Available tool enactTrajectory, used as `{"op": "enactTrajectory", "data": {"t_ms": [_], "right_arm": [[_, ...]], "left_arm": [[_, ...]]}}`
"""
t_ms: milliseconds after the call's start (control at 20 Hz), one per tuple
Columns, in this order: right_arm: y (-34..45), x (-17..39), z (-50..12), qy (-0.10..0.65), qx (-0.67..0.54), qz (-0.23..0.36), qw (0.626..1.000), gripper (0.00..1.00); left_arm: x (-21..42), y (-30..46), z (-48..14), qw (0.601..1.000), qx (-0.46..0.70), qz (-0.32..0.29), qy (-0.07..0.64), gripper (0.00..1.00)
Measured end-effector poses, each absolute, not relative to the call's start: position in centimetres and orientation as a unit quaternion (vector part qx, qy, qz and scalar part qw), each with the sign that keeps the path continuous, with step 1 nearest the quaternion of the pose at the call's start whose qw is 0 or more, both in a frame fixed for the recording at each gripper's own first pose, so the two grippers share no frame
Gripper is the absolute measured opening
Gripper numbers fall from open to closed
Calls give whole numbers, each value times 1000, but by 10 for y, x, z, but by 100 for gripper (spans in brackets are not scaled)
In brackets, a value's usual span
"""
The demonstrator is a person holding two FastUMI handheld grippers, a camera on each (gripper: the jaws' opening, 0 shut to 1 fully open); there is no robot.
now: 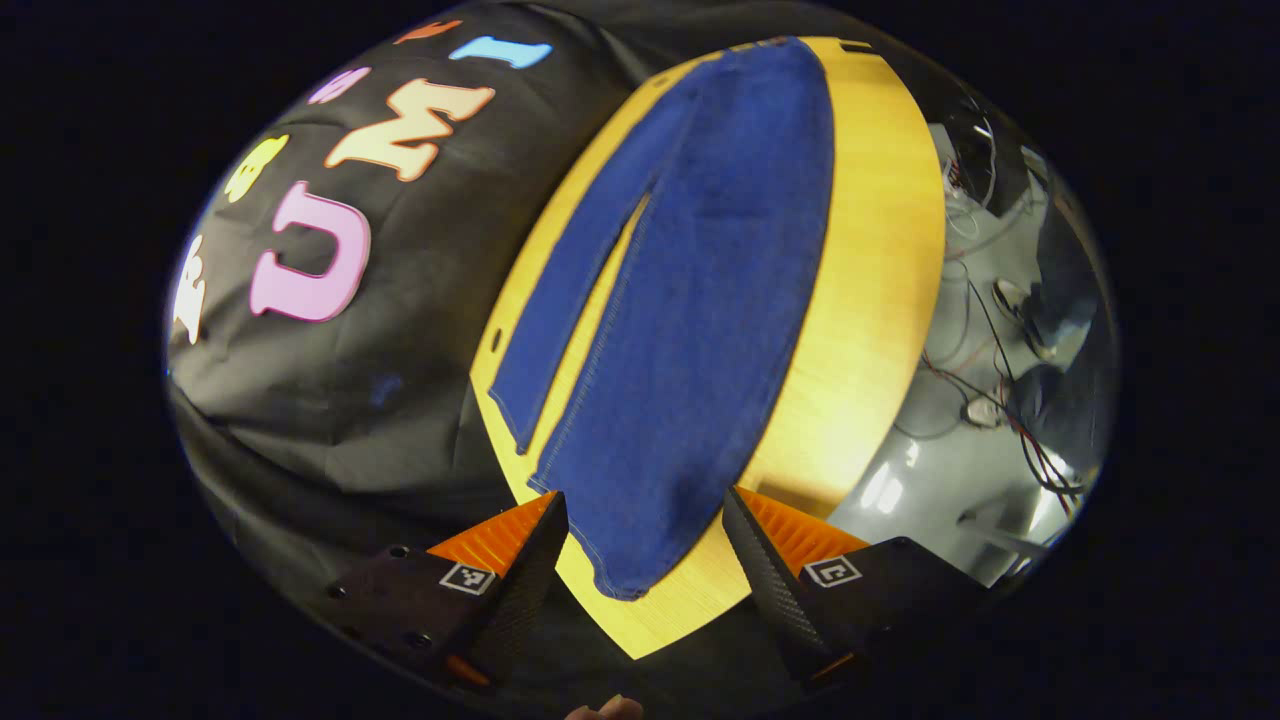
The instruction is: Grasp the waist and the cuffs of the jeans and fold them to make the two legs overlap; first hold the waist and fold one-third of the jeans toward the cuffs, then hold the cuffs and fold the remaining one-third in the same direction to finish folding.
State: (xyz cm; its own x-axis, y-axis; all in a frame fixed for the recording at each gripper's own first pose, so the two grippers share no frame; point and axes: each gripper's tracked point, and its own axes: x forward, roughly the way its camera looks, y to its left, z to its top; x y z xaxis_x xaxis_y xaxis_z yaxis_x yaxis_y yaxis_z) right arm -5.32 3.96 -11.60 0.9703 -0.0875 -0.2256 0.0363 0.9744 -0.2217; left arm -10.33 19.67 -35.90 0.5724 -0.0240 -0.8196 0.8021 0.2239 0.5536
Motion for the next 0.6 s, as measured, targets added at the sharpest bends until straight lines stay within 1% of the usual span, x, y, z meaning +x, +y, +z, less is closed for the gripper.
{"op": "enactTrajectory", "data": {"t_ms": [50,100,150,200,300,400,550,600], "right_arm": [[39,-53,-118,122,-111,-32,986,98],[38,-54,-120,124,-114,-34,985,98],[36,-53,-121,123,-118,-36,985,98],[36,-53,-120,123,-121,-38,984,100],[33,-52,-123,123,-124,-43,984,98],[31,-51,-127,126,-120,-49,984,98],[27,-54,-134,136,-117,-55,982,98],[25,-56,-134,136,-118,-57,982,99]], "left_arm": [[-105,198,-366,686,555,-304,359,96],[-106,201,-373,677,559,-311,364,96],[-105,199,-375,674,562,-316,360,96],[-102,198,-377,673,564,-318,358,95],[-100,198,-386,671,555,-323,370,91],[-84,194,-388,669,564,-329,356,83],[-65,192,-393,654,580,-341,347,82],[-60,192,-394,647,584,-348,347,79]]}}
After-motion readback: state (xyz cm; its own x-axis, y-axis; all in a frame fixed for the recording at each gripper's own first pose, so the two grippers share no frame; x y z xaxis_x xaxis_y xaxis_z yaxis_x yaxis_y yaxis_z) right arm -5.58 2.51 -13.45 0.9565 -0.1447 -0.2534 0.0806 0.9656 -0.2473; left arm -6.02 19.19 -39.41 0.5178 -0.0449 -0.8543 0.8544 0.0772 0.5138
